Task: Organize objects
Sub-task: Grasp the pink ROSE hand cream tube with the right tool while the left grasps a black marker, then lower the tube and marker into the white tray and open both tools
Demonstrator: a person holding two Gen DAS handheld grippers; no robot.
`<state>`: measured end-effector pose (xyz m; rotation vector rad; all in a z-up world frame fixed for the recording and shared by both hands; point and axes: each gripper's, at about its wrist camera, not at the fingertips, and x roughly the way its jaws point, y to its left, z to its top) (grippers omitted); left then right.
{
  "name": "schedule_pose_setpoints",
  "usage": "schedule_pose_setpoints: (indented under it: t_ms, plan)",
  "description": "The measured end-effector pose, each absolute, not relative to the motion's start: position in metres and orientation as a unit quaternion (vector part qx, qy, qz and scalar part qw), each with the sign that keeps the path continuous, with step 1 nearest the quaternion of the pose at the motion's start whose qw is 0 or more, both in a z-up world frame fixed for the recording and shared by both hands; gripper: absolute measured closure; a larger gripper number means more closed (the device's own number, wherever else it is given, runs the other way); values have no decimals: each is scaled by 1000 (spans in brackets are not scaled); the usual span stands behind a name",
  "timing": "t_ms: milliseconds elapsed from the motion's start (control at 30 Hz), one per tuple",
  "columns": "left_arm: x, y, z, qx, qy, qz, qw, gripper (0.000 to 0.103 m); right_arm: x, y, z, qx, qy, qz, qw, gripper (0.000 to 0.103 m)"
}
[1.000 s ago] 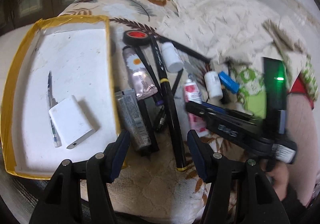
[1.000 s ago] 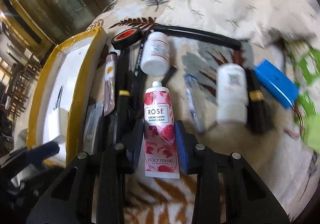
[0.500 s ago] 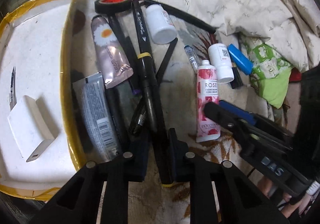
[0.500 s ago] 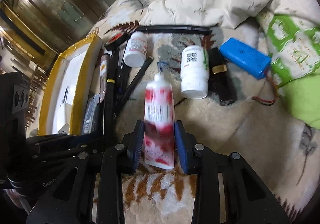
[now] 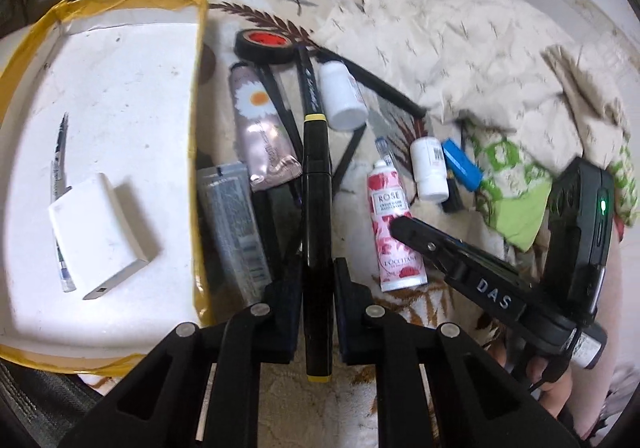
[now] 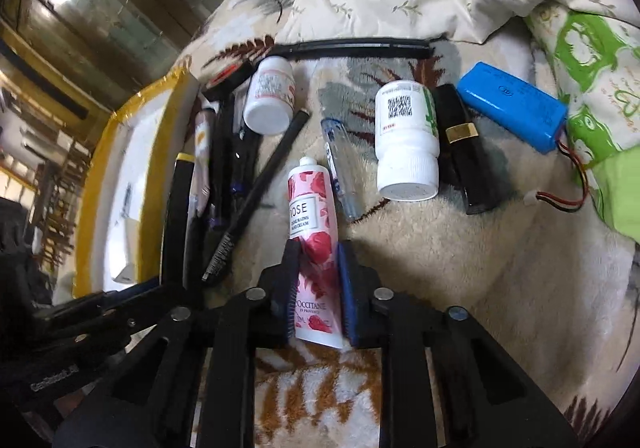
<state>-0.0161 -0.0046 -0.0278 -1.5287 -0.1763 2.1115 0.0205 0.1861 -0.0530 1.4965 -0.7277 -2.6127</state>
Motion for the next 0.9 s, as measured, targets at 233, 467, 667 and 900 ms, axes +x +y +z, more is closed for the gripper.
schedule_pose_setpoints:
  t_ms: [233,467,667,900]
  plan:
    - [-19,-18,-22,-556,-93,783,265,90,16,180,-50,490,-235,-838,44,87]
    - [-22,-28,-18,-550,-116,783,268,90,-1,169,-63,503,-227,-832,52,77]
    - [-22,-53,-5,-532,-146,793,260,90,3,149,-48,491,-159,-856,28,90]
    - [-35,-110,11,-517,-164,814,208,90,9,125,-10,457,-175,-869,80,91]
